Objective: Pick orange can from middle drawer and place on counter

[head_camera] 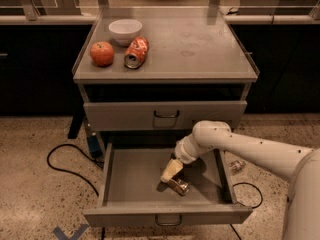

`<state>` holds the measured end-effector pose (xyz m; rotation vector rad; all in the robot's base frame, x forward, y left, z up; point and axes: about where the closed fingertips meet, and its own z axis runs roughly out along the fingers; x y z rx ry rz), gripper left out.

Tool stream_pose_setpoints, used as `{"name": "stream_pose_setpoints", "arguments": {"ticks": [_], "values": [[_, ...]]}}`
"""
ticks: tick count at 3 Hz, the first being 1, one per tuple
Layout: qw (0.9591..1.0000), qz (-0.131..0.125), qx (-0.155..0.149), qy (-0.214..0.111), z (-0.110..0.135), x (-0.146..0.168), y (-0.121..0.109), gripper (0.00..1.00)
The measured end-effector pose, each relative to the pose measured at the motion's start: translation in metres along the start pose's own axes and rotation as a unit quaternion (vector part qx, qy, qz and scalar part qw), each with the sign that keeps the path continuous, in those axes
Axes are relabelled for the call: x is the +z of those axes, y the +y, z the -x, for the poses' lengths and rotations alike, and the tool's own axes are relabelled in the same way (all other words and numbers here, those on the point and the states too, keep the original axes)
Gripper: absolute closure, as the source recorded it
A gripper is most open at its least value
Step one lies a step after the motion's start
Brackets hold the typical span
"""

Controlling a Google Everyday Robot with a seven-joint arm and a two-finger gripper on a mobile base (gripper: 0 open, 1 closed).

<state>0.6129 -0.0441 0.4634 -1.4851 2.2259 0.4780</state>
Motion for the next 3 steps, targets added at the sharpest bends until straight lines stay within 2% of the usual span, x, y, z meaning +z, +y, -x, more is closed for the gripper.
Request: {"name": "stream_pose_setpoints", "arguments": {"ticks": [1,2,3], "values": [[1.0,0.0,0.0,0.0,0.0,0.0,0.0,0.0],[0.9995,0.009,0.019,0.021,-0.024,0.024,0.001,0.0],[0.9974,0.029,0.056,0.034,-0.064,0.041,0.01,0.0]]}}
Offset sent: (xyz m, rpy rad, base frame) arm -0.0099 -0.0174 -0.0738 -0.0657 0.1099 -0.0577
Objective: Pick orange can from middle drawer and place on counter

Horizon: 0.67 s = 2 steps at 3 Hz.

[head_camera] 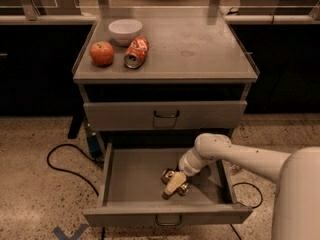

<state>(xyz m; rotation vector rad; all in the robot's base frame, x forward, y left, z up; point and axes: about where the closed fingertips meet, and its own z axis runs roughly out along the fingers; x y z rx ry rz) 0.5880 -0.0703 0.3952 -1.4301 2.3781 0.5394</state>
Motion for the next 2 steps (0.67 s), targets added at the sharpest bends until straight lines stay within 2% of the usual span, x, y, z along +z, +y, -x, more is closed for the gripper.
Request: {"name": "stream_pose_setpoints", "arguments": {"ticks": [1,2], "values": [[1.0,0.0,0.0,0.0,0.0,0.0,0.0,0.0],[0.9993,0.036,0.008,-0.011,-0.007,0.026,0.006,0.0]]}}
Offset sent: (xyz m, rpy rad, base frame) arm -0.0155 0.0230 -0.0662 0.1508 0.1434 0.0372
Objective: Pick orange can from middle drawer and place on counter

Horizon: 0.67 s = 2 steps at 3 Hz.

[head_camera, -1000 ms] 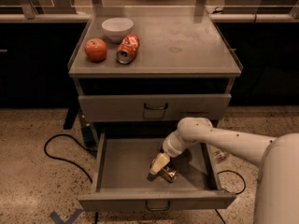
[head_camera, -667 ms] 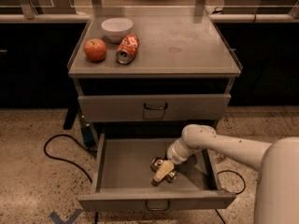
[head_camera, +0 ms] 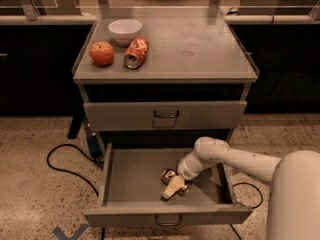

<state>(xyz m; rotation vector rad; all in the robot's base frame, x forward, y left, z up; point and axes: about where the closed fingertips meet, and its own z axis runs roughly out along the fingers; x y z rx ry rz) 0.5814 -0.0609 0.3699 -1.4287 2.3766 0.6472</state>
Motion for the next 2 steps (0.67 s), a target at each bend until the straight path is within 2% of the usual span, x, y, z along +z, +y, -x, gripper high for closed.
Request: {"name": "stream_pose_setpoints", "arguments": {"ticks": [1,2], "values": [[1.0,0.004,0.001,0.0,-0.0026,0.0055,0.0012,0.0],[1.0,0.004,0.001,0.0,-0.0026,0.0055,0.0012,0.18]]}}
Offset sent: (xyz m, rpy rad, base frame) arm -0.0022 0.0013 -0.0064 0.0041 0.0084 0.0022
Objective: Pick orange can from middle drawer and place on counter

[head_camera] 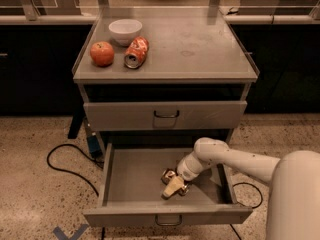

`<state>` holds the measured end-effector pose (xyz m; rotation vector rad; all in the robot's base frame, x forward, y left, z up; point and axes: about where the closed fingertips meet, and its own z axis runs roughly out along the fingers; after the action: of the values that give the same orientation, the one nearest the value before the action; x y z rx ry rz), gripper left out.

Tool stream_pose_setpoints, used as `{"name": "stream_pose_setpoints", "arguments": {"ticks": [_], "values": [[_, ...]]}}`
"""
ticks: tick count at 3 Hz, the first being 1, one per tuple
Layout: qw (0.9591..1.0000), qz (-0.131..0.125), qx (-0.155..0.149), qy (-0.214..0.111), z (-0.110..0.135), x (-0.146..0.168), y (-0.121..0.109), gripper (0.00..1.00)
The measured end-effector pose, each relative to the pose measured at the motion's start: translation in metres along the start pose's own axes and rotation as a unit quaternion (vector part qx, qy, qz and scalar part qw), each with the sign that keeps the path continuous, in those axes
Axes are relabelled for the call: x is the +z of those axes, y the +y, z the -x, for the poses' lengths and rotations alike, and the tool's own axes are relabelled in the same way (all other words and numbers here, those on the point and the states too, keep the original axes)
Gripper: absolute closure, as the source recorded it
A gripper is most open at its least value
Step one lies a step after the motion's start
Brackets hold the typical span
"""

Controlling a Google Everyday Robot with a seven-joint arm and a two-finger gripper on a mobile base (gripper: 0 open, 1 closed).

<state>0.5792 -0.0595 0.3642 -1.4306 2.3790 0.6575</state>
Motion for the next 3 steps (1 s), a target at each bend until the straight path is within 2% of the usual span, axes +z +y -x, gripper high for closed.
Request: {"name": "stream_pose_setpoints", "arguments": {"ticks": [3], "values": [[1.0,0.0,0.0,0.0,0.0,0.0,0.0001,0.88]]}}
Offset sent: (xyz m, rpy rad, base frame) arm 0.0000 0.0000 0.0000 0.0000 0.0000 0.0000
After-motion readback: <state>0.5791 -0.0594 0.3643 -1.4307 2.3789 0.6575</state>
